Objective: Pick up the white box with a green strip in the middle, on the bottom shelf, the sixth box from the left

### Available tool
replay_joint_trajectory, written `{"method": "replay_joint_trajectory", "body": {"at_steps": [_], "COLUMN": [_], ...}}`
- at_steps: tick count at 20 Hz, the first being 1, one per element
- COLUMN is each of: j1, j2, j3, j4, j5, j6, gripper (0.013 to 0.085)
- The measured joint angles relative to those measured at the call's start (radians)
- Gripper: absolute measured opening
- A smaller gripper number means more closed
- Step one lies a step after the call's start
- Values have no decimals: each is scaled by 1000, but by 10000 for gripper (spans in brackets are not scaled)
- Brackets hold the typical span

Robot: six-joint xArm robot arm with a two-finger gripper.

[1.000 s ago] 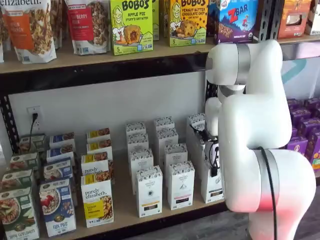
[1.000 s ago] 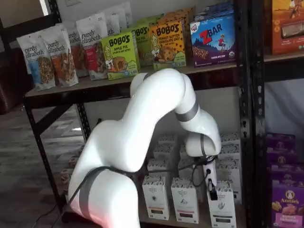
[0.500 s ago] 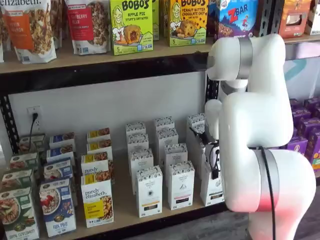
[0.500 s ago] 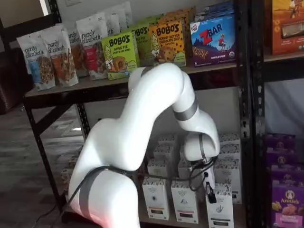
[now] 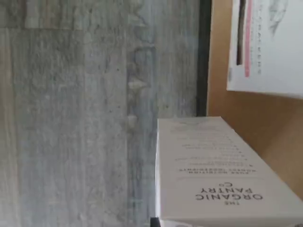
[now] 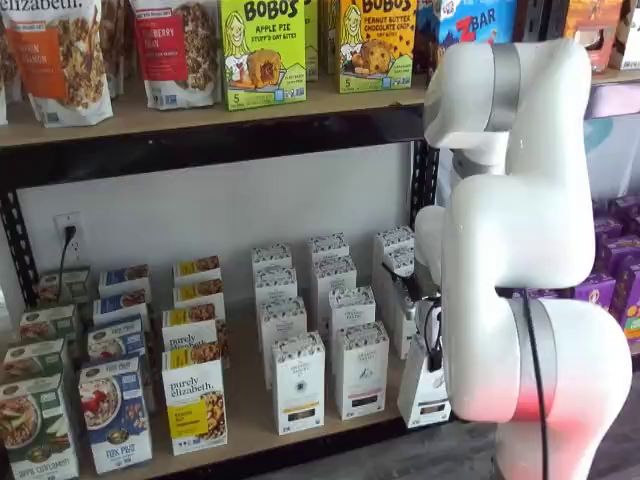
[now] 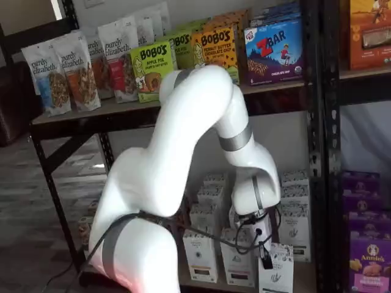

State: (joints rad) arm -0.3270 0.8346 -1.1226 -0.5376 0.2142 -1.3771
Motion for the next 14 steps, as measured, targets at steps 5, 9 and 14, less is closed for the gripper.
{"method": "replay_joint_trajectory", "body": {"at_steps": [5,9,14], "j1": [-11,-1,13], "j2": [-100,-182,-281], "j3": [137,240,351], "j4": [-142,-210,-235], "j5": [-25,-39,-60], "j6": [131,211,249], "gripper": [530,530,530]}}
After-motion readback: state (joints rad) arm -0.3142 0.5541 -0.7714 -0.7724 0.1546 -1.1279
